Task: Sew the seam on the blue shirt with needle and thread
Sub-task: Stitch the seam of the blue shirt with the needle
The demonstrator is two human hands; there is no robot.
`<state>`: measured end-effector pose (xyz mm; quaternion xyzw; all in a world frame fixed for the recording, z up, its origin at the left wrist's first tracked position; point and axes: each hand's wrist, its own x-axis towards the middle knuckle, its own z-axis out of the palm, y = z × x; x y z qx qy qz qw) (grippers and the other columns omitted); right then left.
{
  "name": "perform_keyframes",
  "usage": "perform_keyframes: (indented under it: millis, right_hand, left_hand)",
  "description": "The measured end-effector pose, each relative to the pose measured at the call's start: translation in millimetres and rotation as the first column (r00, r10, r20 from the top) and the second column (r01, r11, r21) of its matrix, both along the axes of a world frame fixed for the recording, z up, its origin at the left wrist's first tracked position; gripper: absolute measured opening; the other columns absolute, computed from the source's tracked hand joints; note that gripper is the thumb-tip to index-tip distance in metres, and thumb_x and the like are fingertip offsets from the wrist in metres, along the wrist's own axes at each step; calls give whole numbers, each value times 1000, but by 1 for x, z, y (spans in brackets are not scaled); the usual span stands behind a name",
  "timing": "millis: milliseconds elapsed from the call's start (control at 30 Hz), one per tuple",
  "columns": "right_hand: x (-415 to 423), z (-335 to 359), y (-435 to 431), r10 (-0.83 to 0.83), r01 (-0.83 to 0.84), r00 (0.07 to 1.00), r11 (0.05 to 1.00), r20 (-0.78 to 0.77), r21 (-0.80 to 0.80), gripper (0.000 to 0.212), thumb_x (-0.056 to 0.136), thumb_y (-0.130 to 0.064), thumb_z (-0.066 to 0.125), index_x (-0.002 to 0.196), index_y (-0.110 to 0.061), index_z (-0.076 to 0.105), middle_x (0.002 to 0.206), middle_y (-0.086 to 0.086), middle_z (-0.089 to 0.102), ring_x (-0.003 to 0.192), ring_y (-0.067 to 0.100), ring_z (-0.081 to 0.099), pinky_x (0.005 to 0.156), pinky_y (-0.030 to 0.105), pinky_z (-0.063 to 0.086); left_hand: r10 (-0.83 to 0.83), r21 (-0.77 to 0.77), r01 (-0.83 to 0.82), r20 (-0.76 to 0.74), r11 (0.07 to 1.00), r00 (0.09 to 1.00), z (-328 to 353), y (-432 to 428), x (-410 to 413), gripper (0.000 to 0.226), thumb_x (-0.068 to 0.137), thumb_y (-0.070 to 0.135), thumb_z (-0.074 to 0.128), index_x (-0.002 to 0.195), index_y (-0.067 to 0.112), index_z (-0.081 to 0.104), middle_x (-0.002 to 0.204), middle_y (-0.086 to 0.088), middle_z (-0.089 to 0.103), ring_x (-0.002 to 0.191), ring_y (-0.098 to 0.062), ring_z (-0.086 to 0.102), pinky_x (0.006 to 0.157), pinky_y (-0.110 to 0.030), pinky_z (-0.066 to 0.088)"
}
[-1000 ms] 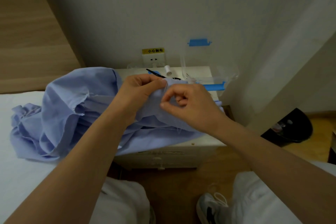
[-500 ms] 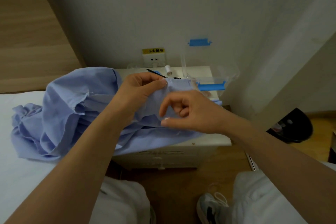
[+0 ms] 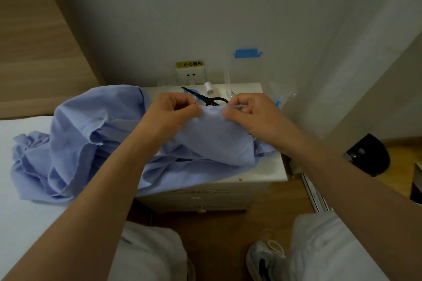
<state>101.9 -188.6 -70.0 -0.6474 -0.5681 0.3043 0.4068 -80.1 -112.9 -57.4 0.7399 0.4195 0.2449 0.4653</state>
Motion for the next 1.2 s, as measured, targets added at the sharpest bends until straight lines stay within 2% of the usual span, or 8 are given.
perform_keyframes:
  millis: [167, 267, 367, 567, 700, 833, 967, 1200]
  right_hand:
    - [12, -2, 0, -61, 60, 997, 998, -51, -28, 23, 92, -27, 63, 82, -7, 69, 46, -13, 54, 52, 0, 53, 70, 29, 48]
    - [16, -5, 1, -102, 100, 992, 994, -78, -37, 18, 90, -30, 66, 77, -19, 72, 62, -5, 68, 70, 10, 65, 80, 29, 51]
    - [16, -5, 0, -130, 127, 987, 991, -91, -44, 15, 89, -25, 68, 77, -19, 72, 78, 10, 73, 78, 22, 68, 82, 31, 54]
    - [12, 3, -2, -78, 81, 994, 996, -79, 32, 19, 91, -20, 66, 110, -20, 69, 45, -13, 53, 50, 5, 51, 69, 30, 52]
    - [-3, 6, -2, 60, -57, 993, 998, -101, 35, 29, 93, -17, 63, 122, -15, 61, 38, -21, 48, 41, -4, 48, 54, 5, 36]
    - [-17, -1, 1, 75, -78, 994, 997, -83, -27, 21, 91, -26, 65, 109, -16, 67, 56, -21, 62, 76, 3, 64, 72, 20, 48]
    - [-14, -2, 6, 13, -13, 1000, 999, -22, -30, 12, 90, -25, 66, 88, -13, 67, 48, -19, 57, 64, 3, 57, 68, 24, 47]
    - [-13, 0, 6, -29, 28, 999, 999, -19, -37, 13, 91, -20, 64, 89, -7, 65, 30, -16, 41, 35, 0, 42, 47, 12, 31]
  left_hand:
    - [112, 53, -109, -66, 993, 991, -1, 4, -3, 20, 90, 15, 60, 72, 12, 67, 77, -16, 65, 73, -15, 55, 71, -31, 44]
    - [106, 66, -100, -98, 993, 989, -1, 6, -4, 19, 91, 16, 61, 73, 13, 68, 82, -16, 68, 73, -14, 56, 70, -29, 45]
    - [75, 60, -69, -120, 996, 990, 0, 9, -7, 21, 91, 19, 61, 71, 21, 69, 70, 4, 68, 66, -2, 57, 64, -16, 45]
    - [9, 122, 6, -125, 993, 992, -3, 6, -6, 15, 91, 16, 62, 81, 18, 72, 70, 13, 68, 66, 8, 59, 61, -2, 42]
    - [-53, 134, 67, -106, 989, 993, -2, 4, -2, 11, 91, 16, 63, 87, 14, 73, 78, 6, 70, 71, 5, 61, 66, -5, 44]
    - [-90, 123, 100, -90, 987, 992, -1, -1, 0, 11, 91, 21, 63, 89, 16, 73, 81, 4, 71, 75, 2, 63, 68, -9, 48]
    - [-82, 133, 94, -92, 987, 992, 0, 0, -4, 9, 90, 21, 64, 92, 17, 72, 83, 3, 71, 78, 0, 64, 70, -13, 50]
    - [-14, 180, 34, -111, 983, 994, 1, 3, -12, 16, 92, 18, 61, 80, 24, 70, 71, 11, 69, 68, 4, 61, 62, -5, 45]
